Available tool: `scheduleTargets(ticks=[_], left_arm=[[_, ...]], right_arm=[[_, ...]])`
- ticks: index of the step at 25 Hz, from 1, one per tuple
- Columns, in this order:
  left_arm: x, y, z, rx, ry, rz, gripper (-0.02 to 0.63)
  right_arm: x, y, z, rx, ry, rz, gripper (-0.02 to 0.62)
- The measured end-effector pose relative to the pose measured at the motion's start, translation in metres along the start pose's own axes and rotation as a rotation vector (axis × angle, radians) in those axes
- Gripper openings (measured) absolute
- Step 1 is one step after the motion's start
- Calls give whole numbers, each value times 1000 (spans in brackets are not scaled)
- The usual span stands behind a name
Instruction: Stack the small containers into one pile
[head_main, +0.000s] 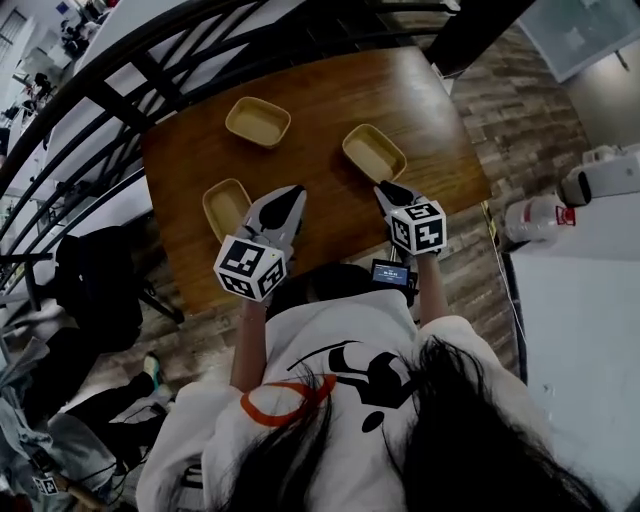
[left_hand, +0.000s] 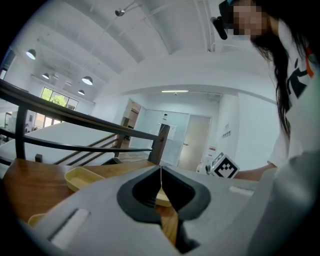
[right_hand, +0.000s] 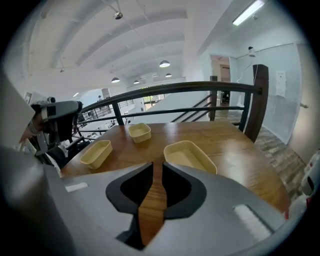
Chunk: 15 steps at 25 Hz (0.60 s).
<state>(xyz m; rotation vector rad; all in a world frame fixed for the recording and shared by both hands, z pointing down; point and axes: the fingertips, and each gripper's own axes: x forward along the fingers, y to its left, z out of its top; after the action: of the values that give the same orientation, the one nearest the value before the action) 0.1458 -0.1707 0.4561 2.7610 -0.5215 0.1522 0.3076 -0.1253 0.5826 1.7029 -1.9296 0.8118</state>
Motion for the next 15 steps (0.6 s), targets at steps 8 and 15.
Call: scheduleTargets(ticks=[8,15], left_arm=[[16,17,-3,-17,11,125,0],[2,25,-9,-24,26,232,0]], right_arm=[[57,-32,-31,-150,197,62,166],[77,-41,-57,-334,325,83,84]])
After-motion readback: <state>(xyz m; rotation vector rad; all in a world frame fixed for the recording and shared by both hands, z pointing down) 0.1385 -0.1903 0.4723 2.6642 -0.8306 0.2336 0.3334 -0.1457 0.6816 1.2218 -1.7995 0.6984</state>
